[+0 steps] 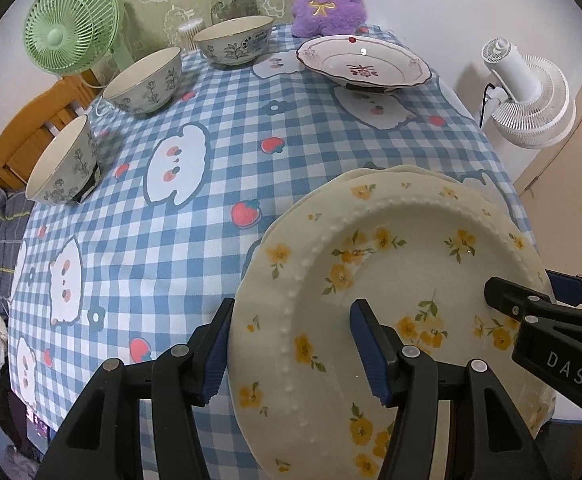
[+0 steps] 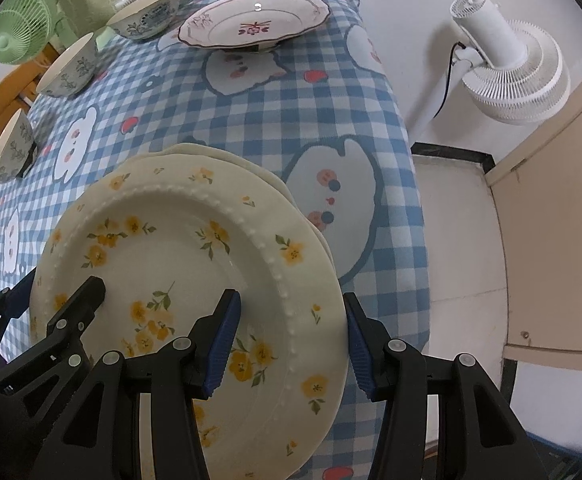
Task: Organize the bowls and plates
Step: 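Carry the stacked plates away from the bowls with both tools, then lower the stacked flowered plates onto the tablecloth and open both tools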
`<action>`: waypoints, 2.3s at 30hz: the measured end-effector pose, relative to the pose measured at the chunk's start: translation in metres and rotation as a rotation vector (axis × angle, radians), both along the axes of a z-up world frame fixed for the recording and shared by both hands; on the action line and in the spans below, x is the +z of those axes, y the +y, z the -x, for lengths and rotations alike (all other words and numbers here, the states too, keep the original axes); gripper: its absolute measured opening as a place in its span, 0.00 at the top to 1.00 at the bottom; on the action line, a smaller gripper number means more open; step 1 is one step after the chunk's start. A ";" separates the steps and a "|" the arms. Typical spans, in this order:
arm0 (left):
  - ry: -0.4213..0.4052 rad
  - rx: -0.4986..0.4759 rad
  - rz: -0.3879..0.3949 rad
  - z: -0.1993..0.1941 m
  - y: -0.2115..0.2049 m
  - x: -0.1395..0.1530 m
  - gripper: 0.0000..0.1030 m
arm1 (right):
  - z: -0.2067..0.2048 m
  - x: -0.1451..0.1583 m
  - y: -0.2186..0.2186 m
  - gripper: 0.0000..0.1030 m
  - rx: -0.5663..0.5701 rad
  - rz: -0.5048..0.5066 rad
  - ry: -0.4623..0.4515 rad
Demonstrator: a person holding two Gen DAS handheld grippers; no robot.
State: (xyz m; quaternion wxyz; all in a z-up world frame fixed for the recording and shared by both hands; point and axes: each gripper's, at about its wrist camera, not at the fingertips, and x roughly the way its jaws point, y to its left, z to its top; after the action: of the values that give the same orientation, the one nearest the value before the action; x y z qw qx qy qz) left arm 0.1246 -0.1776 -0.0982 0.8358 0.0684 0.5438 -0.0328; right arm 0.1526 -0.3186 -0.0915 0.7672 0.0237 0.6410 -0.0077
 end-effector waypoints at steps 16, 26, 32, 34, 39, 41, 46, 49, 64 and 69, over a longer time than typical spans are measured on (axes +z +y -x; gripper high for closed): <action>-0.060 0.040 -0.058 -0.003 -0.009 -0.002 0.43 | -0.007 -0.004 0.004 0.51 0.016 0.024 -0.029; -0.061 0.040 -0.058 -0.008 -0.012 -0.004 0.37 | -0.013 -0.005 0.002 0.49 -0.006 0.015 -0.020; -0.024 0.062 0.014 -0.012 -0.004 -0.001 0.32 | -0.015 -0.001 -0.007 0.49 -0.020 -0.046 -0.031; -0.006 0.063 0.039 -0.014 -0.002 0.001 0.30 | -0.014 0.008 -0.006 0.45 -0.005 -0.030 -0.062; -0.003 0.080 0.071 -0.015 0.001 0.013 0.22 | -0.015 0.032 -0.005 0.30 0.011 -0.036 -0.122; -0.014 0.081 0.070 -0.014 0.000 0.021 0.20 | -0.016 0.042 -0.004 0.29 0.016 -0.038 -0.142; -0.051 0.057 0.088 -0.012 -0.005 0.046 0.14 | -0.016 0.070 0.000 0.28 0.030 -0.051 -0.191; -0.072 0.051 0.110 -0.013 -0.005 0.061 0.14 | -0.015 0.089 0.004 0.25 0.027 -0.045 -0.227; -0.186 -0.023 0.146 -0.020 0.001 0.145 0.14 | -0.013 0.179 0.018 0.19 -0.035 0.012 -0.384; -0.207 -0.044 0.174 -0.025 0.004 0.163 0.14 | -0.018 0.198 0.022 0.19 -0.047 0.027 -0.413</action>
State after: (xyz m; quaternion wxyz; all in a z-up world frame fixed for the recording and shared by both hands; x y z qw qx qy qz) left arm 0.1500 -0.1736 0.0645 0.8893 0.0106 0.4481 -0.0909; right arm 0.1705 -0.2963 0.1060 0.8822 0.0294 0.4691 -0.0292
